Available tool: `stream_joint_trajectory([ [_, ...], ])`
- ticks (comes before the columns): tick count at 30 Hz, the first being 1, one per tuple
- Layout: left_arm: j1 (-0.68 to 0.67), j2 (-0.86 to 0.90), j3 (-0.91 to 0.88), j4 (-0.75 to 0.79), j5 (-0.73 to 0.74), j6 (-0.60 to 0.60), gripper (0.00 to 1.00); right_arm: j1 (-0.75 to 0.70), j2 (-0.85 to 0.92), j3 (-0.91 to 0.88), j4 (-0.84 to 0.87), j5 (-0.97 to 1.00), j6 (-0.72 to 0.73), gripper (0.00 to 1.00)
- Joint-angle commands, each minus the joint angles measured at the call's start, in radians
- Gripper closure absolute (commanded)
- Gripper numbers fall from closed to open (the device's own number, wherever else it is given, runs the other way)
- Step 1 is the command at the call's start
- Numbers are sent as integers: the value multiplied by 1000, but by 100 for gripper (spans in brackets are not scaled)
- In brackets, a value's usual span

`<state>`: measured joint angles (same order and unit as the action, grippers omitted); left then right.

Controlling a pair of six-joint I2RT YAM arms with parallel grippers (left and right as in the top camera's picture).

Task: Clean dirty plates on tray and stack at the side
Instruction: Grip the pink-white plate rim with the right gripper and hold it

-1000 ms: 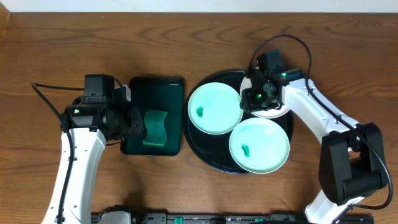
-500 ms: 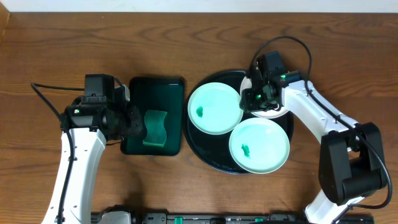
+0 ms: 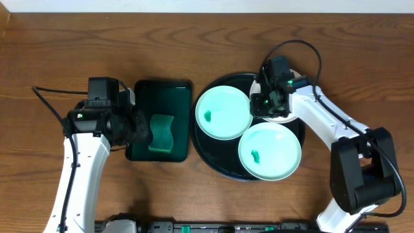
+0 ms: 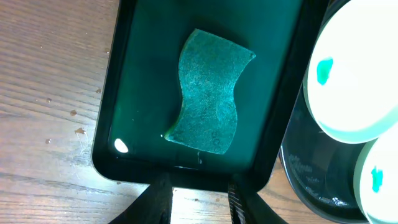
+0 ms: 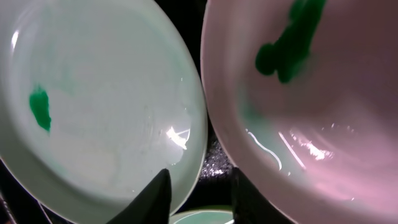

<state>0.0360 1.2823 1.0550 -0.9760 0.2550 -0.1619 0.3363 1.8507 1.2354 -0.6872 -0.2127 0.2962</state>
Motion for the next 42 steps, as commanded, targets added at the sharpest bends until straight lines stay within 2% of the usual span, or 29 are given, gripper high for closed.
stream_joint_trajectory([
  [1,-3,5,-11,-1,-17,-17,68,14,1,-6,-10,10,51,73],
  [8,-3,5,-11,-2,-17,-17,68,23,1,-25,-10,37,121,73],
  [14,-3,5,-11,-1,-17,-17,68,37,1,-62,61,30,137,69],
  [18,-3,5,-11,-2,-17,-17,68,54,1,-66,60,73,161,73],
  [23,-3,5,-11,-2,-17,-18,68,66,1,-67,59,134,186,73],
  [35,-3,5,-11,-2,-17,-20,69,72,1,-86,81,137,205,77],
  [42,-3,5,-11,-2,-17,-20,69,77,1,-86,88,137,205,84],
])
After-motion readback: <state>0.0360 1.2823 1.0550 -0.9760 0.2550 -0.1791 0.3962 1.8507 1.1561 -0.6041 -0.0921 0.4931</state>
